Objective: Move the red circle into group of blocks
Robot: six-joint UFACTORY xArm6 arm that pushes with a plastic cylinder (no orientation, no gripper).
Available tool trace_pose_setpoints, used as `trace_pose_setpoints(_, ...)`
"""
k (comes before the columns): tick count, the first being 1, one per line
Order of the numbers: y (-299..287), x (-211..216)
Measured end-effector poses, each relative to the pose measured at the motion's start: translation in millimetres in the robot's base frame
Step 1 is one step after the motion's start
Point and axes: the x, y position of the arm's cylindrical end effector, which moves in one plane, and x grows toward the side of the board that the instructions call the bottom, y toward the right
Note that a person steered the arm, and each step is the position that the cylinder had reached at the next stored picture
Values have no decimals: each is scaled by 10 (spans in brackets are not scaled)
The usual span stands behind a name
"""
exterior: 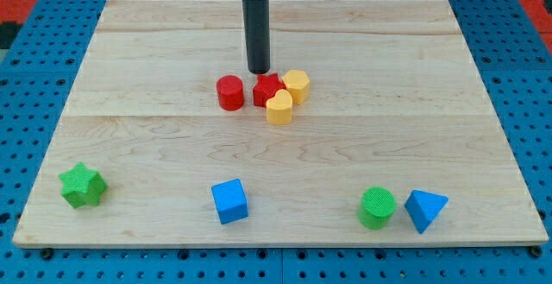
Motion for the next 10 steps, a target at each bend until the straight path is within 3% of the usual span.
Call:
trace_pose_setpoints(2,-560,101)
trace_pose_setpoints(5,-857,510)
trace_pose_setpoints(6,-1308,664)
trace_pose_setpoints(7,-1177,850)
trace_pose_setpoints(10,-207,851)
